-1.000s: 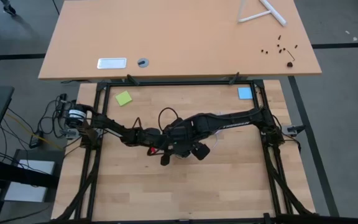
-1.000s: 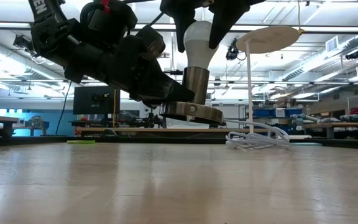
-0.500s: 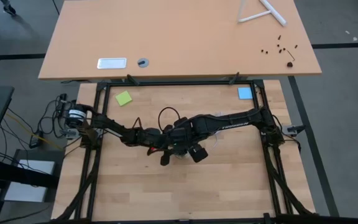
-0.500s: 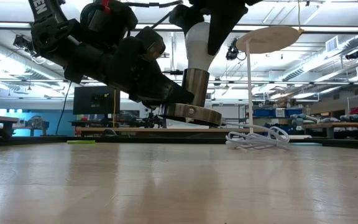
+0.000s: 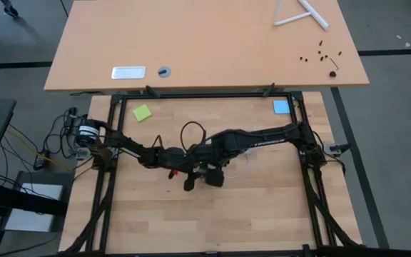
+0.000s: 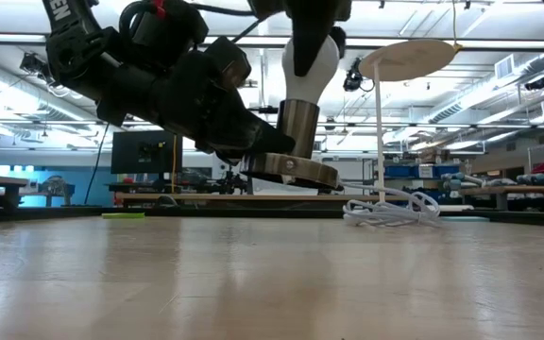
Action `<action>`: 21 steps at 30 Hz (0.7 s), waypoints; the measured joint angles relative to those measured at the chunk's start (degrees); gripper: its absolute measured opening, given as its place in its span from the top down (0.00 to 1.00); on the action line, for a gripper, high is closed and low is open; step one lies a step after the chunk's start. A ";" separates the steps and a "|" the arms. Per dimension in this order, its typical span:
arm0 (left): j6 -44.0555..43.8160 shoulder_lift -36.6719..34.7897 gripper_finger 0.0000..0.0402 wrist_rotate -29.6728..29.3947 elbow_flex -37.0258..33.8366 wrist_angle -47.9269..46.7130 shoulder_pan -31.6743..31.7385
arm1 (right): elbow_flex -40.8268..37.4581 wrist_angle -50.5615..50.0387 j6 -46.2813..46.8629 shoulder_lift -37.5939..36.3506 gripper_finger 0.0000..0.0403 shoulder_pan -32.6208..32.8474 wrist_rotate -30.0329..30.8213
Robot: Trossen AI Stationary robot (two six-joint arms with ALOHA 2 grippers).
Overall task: Screw lightbulb
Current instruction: Insert the lightbulb into the lamp
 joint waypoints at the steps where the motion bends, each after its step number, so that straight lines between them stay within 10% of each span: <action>1: 0.00 0.00 0.60 0.00 0.00 0.00 0.00 | -0.01 -0.04 3.14 -0.01 0.29 -0.20 -0.52; 10: 0.23 0.00 0.60 -0.28 0.00 0.18 0.00 | -0.03 1.53 17.37 0.01 0.28 -2.56 -9.64; 21: 0.16 -0.09 0.60 -0.79 0.07 0.28 0.00 | 0.73 0.00 2.68 0.01 0.19 -2.76 -10.94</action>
